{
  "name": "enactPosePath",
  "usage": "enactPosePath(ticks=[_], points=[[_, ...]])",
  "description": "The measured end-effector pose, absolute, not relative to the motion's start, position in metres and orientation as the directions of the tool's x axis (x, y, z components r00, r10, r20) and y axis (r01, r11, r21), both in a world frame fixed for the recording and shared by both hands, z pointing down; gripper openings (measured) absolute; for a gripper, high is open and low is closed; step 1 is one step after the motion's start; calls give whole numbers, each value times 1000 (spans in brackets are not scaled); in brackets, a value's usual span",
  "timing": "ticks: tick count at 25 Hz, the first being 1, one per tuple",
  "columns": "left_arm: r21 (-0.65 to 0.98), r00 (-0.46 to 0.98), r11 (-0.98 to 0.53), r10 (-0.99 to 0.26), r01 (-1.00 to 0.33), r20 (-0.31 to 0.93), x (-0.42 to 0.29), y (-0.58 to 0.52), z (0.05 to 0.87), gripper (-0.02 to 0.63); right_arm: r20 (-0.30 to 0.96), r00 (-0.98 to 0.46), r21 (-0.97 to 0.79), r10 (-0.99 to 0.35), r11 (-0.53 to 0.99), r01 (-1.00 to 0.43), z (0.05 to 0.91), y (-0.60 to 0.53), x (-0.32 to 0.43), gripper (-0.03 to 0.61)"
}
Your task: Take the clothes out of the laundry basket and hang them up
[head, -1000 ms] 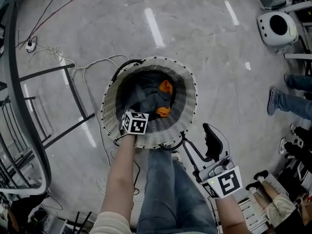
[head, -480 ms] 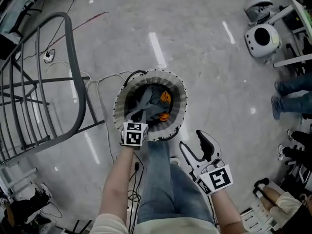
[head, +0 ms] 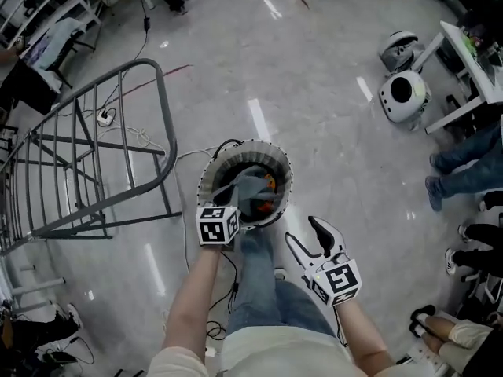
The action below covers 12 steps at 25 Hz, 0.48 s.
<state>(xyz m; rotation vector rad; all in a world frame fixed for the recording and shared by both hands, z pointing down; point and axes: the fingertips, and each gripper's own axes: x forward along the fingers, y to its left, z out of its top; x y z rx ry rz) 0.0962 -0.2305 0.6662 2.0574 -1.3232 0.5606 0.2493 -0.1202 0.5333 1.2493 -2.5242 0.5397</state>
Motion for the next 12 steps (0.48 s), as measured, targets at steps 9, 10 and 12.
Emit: enactPosePath(ticks=[9, 10, 12], points=[[331, 432, -299, -766, -895, 476, 109, -215, 519, 17, 389, -626, -187, -675, 608, -772, 491, -67, 254, 265], [333, 434, -303, -776, -893, 458, 109, -213, 505, 17, 388, -628, -186, -674, 610, -770, 488, -61, 255, 265], [338, 437, -311, -797, -888, 416, 110, -209, 475, 17, 382, -633, -181, -674, 617, -766, 483, -51, 259, 265]])
